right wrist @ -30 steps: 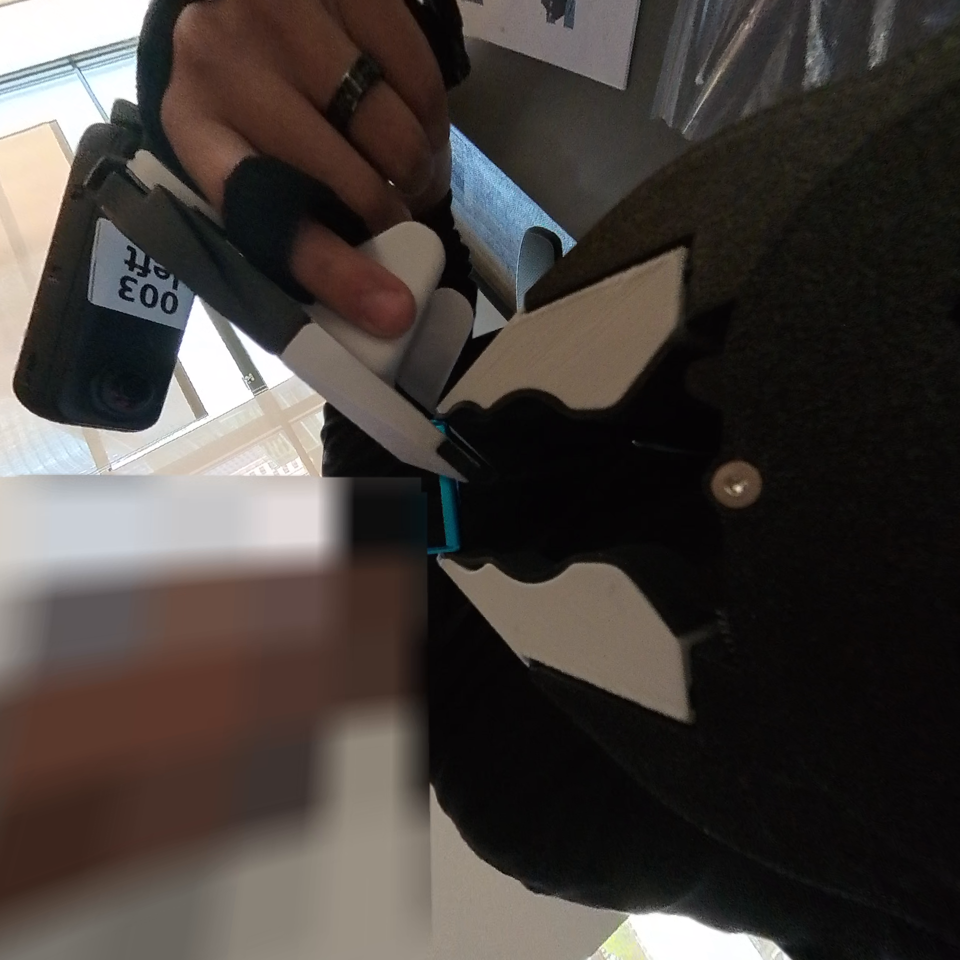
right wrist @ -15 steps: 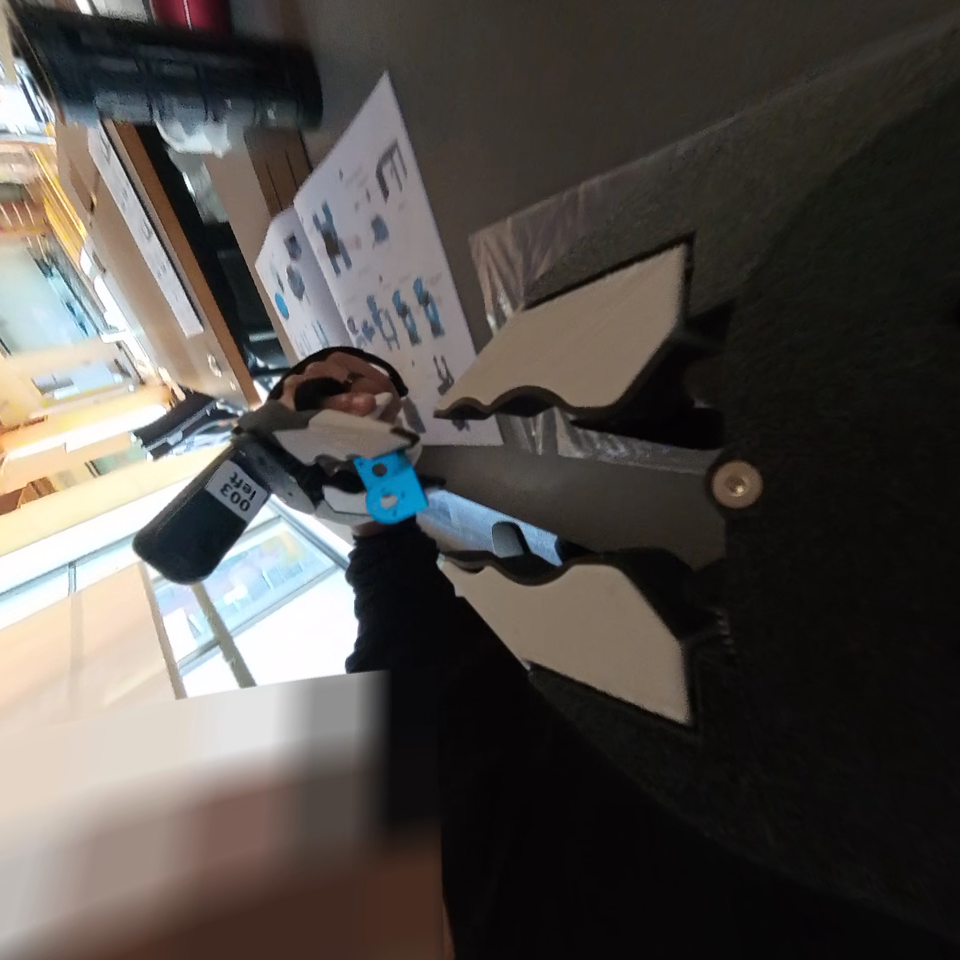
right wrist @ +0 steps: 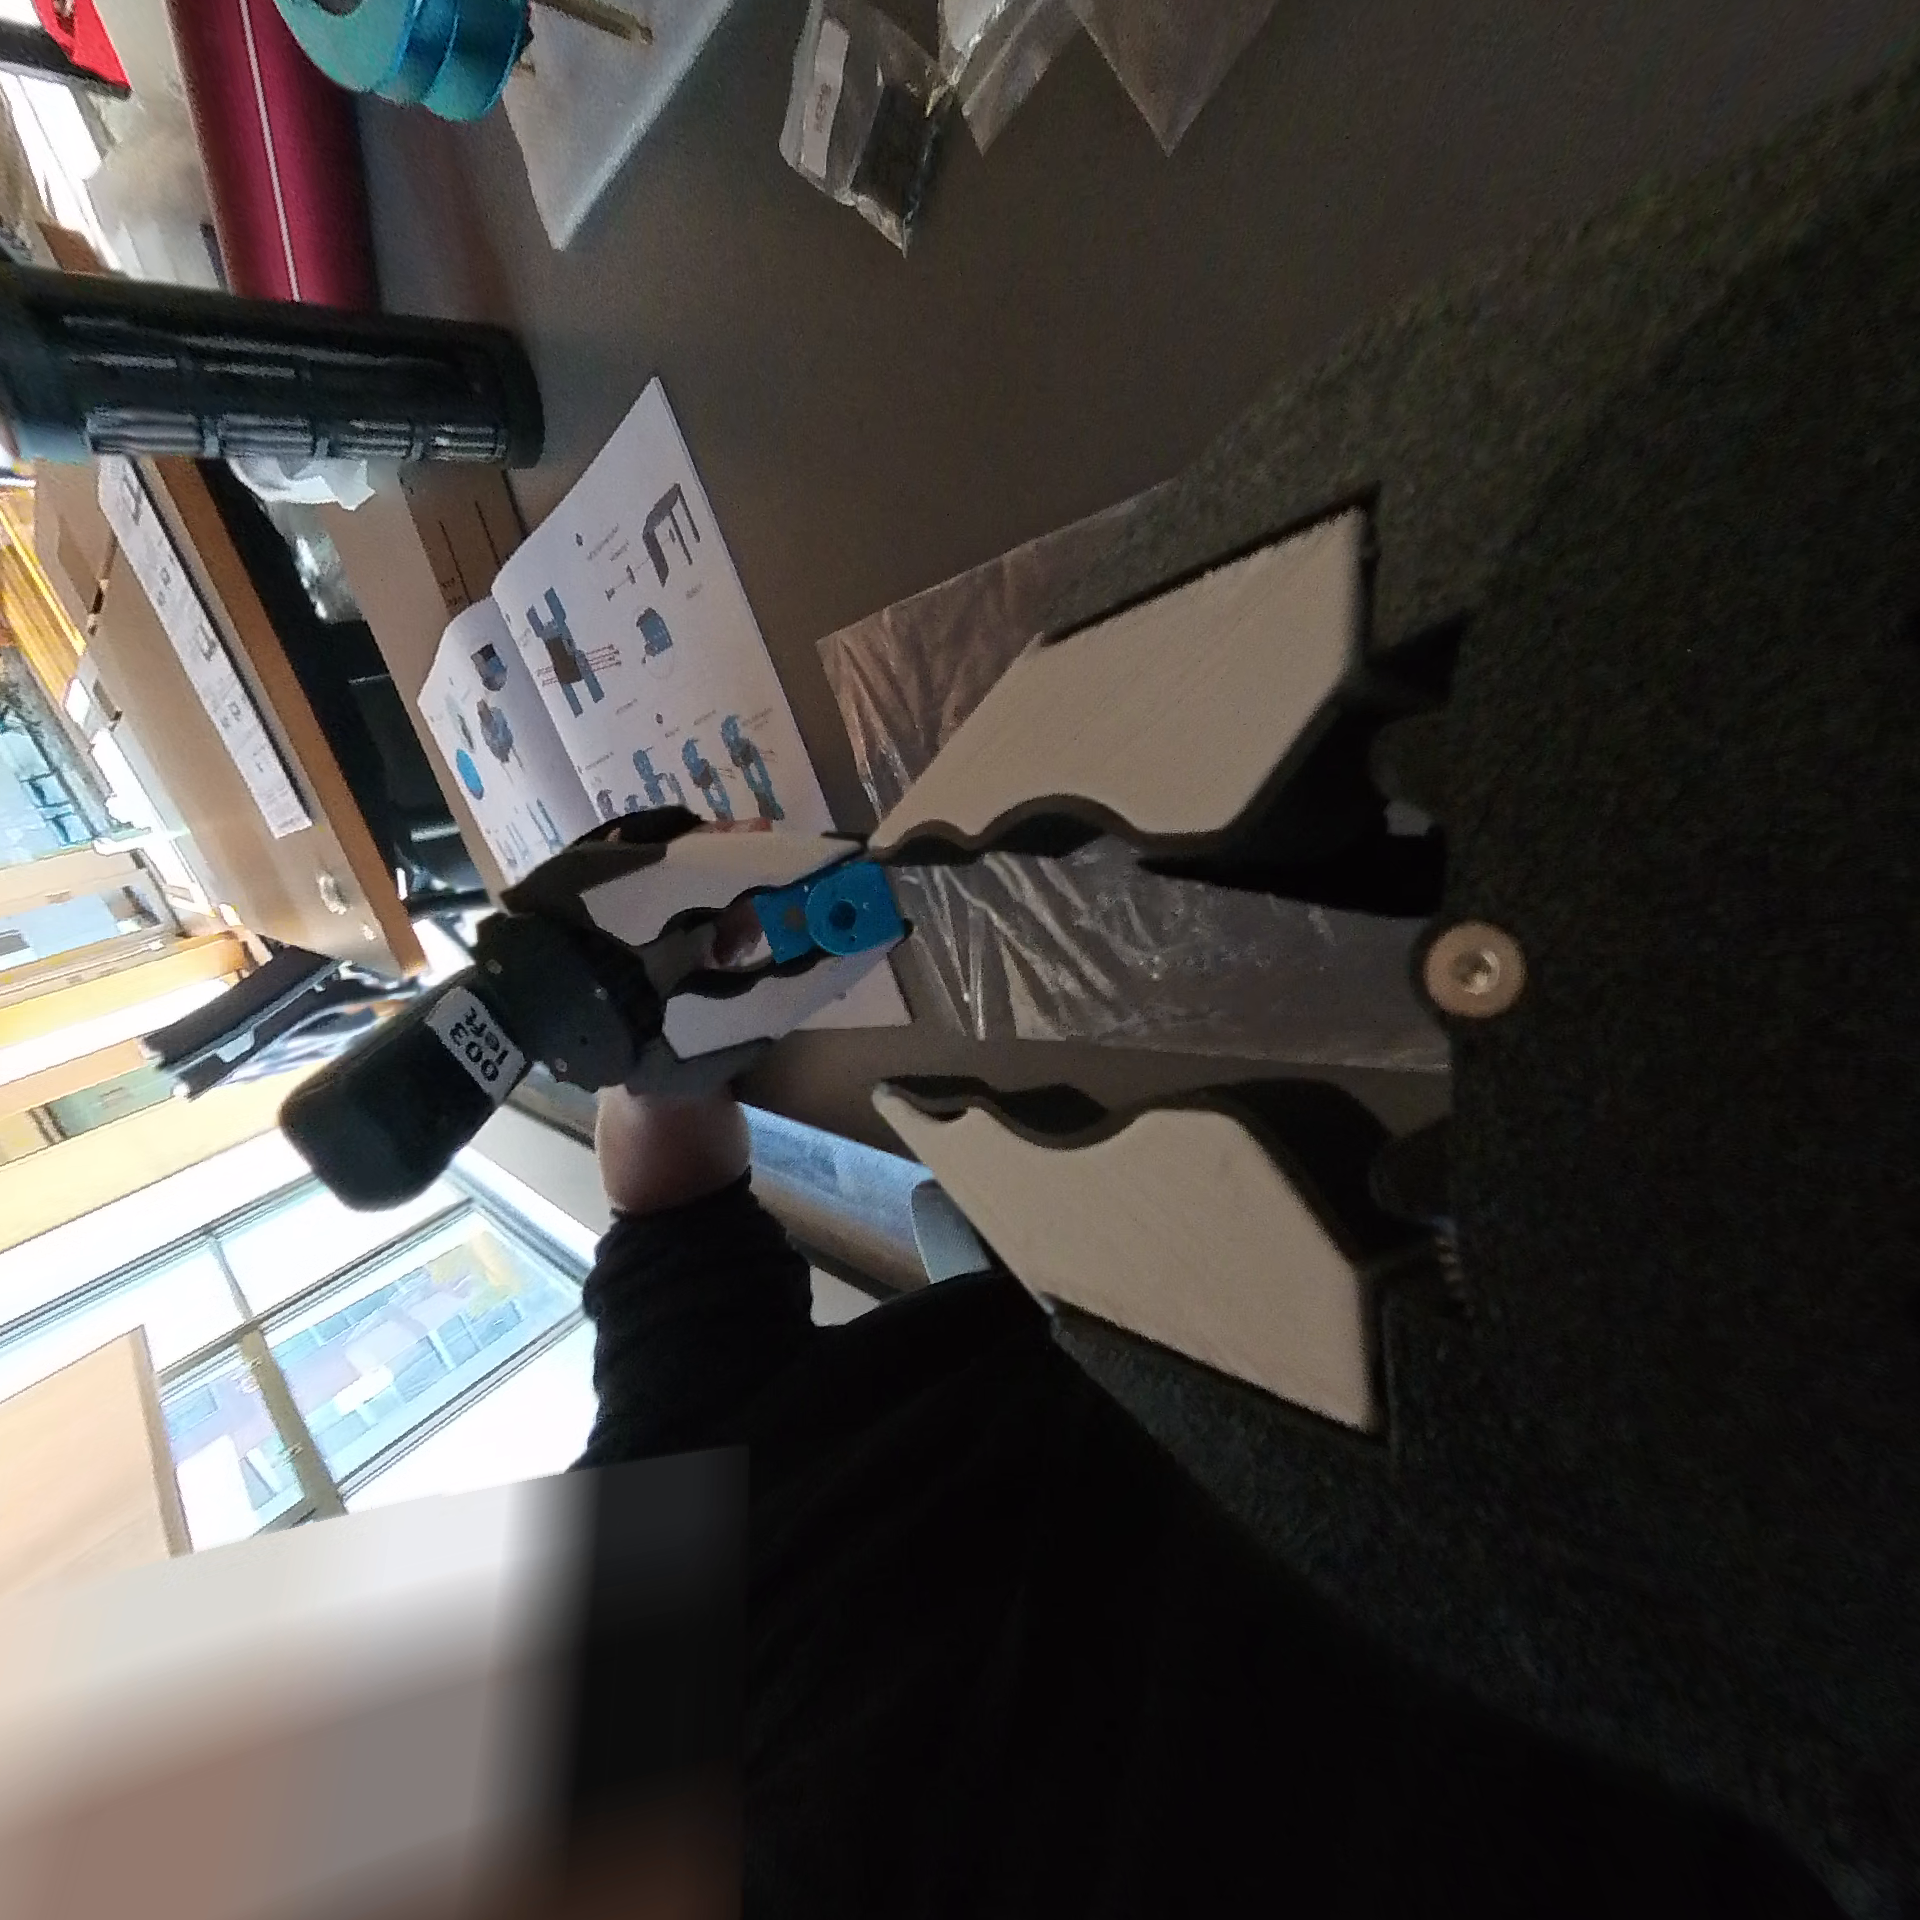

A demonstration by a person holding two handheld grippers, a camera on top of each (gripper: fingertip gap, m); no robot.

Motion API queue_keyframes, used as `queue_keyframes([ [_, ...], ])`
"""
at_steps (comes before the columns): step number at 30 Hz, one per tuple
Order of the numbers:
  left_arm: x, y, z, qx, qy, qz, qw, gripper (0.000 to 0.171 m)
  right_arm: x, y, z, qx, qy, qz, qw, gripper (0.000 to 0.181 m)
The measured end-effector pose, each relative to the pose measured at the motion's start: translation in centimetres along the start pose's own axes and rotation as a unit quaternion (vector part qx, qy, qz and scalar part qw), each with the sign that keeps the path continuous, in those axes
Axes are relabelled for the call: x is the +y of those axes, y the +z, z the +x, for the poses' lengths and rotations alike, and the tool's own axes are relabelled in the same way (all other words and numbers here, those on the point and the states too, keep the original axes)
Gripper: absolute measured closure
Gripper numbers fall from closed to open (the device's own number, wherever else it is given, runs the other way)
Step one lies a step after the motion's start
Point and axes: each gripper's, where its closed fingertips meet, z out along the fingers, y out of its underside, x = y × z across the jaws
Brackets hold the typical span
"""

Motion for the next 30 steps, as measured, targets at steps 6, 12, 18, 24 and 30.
queue_keyframes([
  [6, 0.2, -0.1, -0.1, -0.003, -0.010, -0.014, 1.000, 0.147, 2.1, -1.9, 1.3, 0.107, -0.069, -0.109, 0.986, 0.144],
  [12, 0.4, 0.2, -0.4, -0.014, -0.025, -0.027, 0.999, 0.147, 10.1, -8.0, 2.8, 0.216, -0.056, -0.300, 0.928, 0.157],
  [18, 0.8, 0.5, -0.1, -0.005, -0.035, -0.030, 0.999, 0.147, 14.9, -9.5, 3.7, 0.224, -0.047, -0.355, 0.906, 0.165],
  [24, 1.2, 1.0, 0.6, 0.001, -0.021, -0.043, 0.999, 0.147, 15.1, -9.1, 4.3, 0.205, -0.047, -0.350, 0.913, 0.172],
  [30, 1.7, 1.3, 1.0, 0.008, -0.021, -0.052, 0.998, 0.147, 15.7, -8.9, 4.5, 0.213, -0.078, -0.399, 0.889, 0.174],
])
